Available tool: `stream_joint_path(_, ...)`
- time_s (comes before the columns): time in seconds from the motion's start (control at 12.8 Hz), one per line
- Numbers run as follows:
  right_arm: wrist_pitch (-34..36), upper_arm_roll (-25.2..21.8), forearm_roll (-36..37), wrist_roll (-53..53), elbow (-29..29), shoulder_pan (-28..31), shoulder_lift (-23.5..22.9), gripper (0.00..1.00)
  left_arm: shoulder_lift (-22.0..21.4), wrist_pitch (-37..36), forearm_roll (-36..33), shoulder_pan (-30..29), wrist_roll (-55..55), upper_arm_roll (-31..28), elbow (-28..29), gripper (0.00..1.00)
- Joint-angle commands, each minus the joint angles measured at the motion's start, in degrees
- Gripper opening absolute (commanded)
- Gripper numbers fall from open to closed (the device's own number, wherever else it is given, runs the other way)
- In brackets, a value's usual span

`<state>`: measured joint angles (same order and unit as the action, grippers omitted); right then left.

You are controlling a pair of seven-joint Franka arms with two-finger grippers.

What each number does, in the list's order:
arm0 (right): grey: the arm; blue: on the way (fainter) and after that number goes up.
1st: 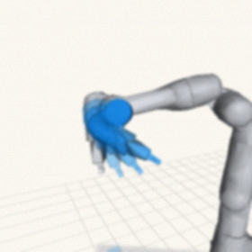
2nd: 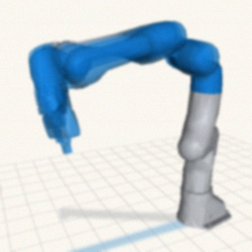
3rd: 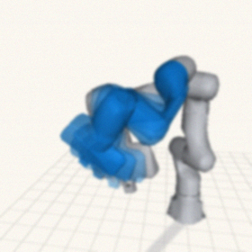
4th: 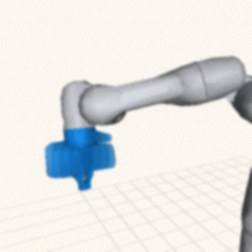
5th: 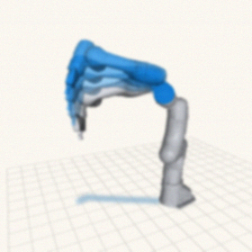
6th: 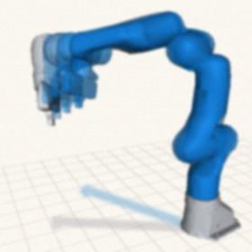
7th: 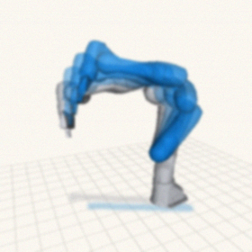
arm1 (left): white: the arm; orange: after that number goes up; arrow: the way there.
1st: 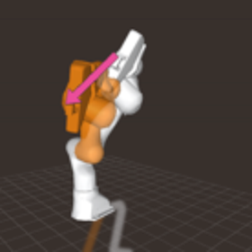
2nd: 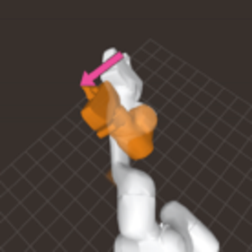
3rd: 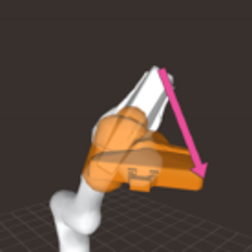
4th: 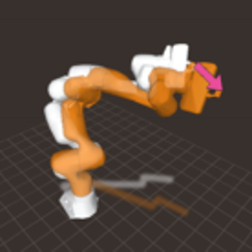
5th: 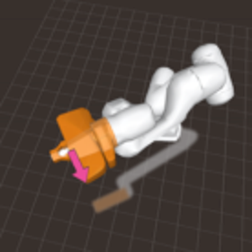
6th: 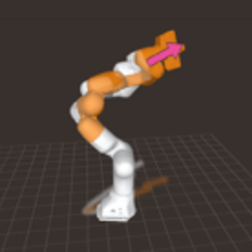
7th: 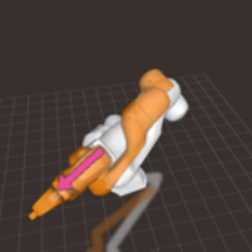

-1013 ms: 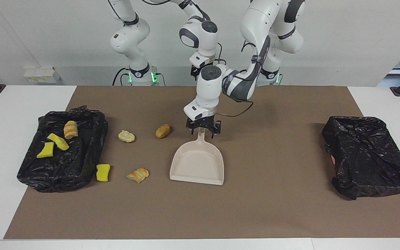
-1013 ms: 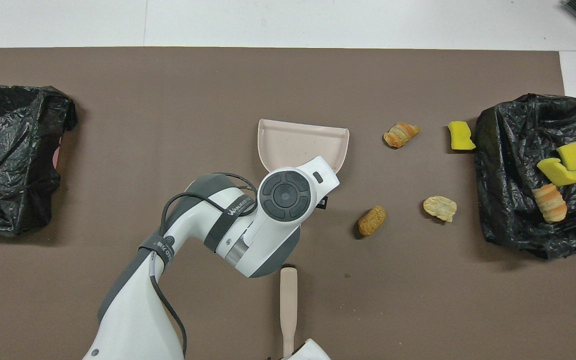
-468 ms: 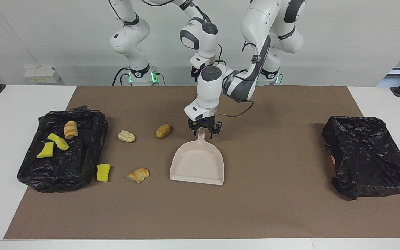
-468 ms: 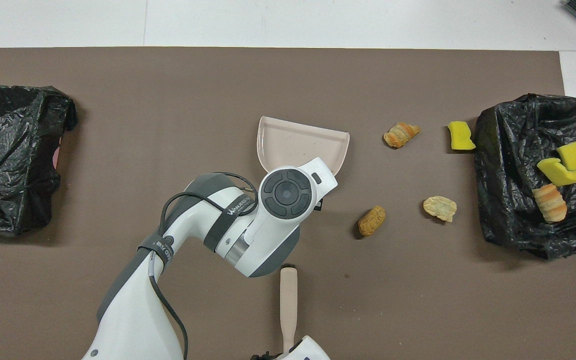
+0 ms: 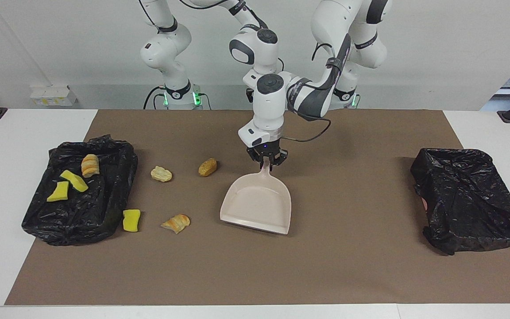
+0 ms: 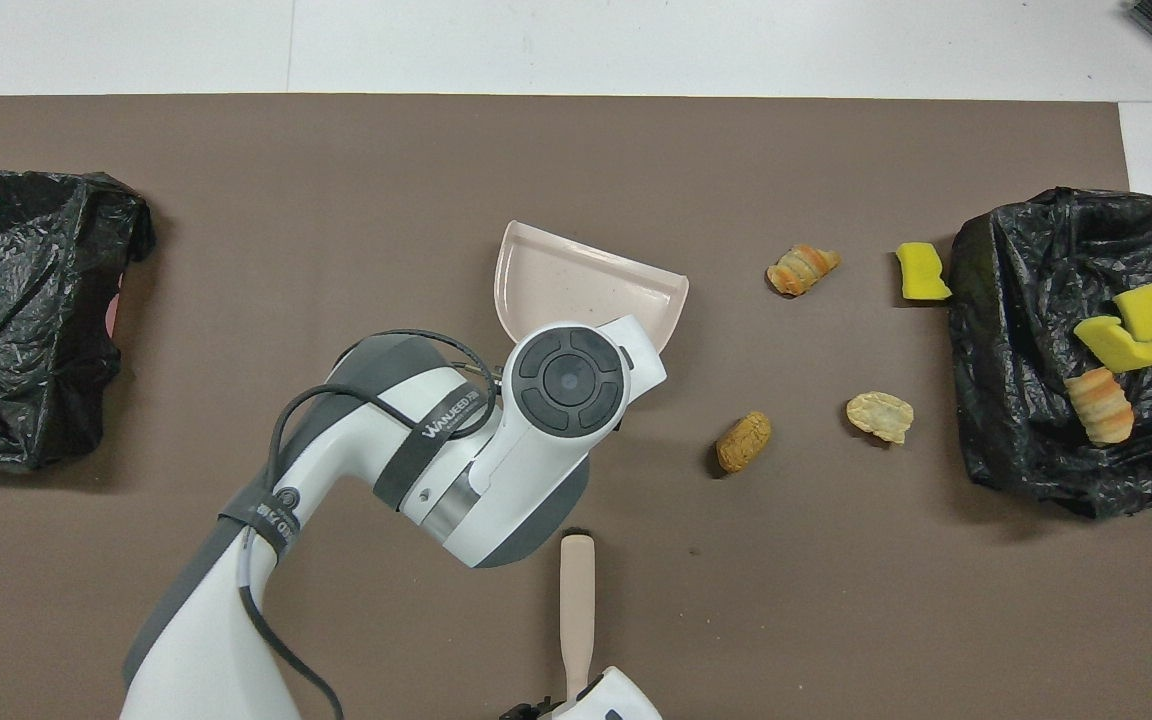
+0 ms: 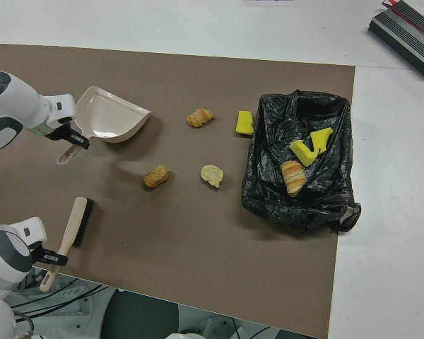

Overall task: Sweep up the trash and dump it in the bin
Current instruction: 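Reach the left gripper to the dustpan handle while the right gripper withdraws, then grasp the dustpan with the left gripper while the right gripper grasps the brush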

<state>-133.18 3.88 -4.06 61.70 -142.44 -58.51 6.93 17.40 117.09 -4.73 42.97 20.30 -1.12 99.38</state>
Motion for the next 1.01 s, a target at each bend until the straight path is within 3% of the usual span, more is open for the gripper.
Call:
stream_joint_path(0.0,0.63,0.08,1.78,-1.66,2.07,1.37,-0.69,0.13,-3.16,-4.94,-5.01,-0.08,-7.54,-0.2,1.52,0.0)
stream_joint_path(0.08,3.25,0.08,1.78,-3.24,3.04,2.51,-0.6,0.0,-3.17,-5.29,-5.2,-0.17,-9.65,-0.2,1.69,0.0)
stream_joint_path(0.39,5.56,-0.36,1.78,-3.35,4.54,4.27,0.11,0.0,-3.51,-6.62,-5.2,-2.8,-25.11,-0.11,3.01,0.0)
stream_joint_path(0.7,9.76,-0.45,2.83,-4.57,5.42,9.71,0.89,0.0,-3.95,-9.15,-5.2,-3.77,-38.22,-0.2,3.89,0.0)
stream_joint_path(0.94,16.61,-0.45,3.8,-8.16,7.09,14.63,3.26,0.0,-7.99,-7.59,-5.2,-4.3,-45.5,-0.2,11.69,0.0)
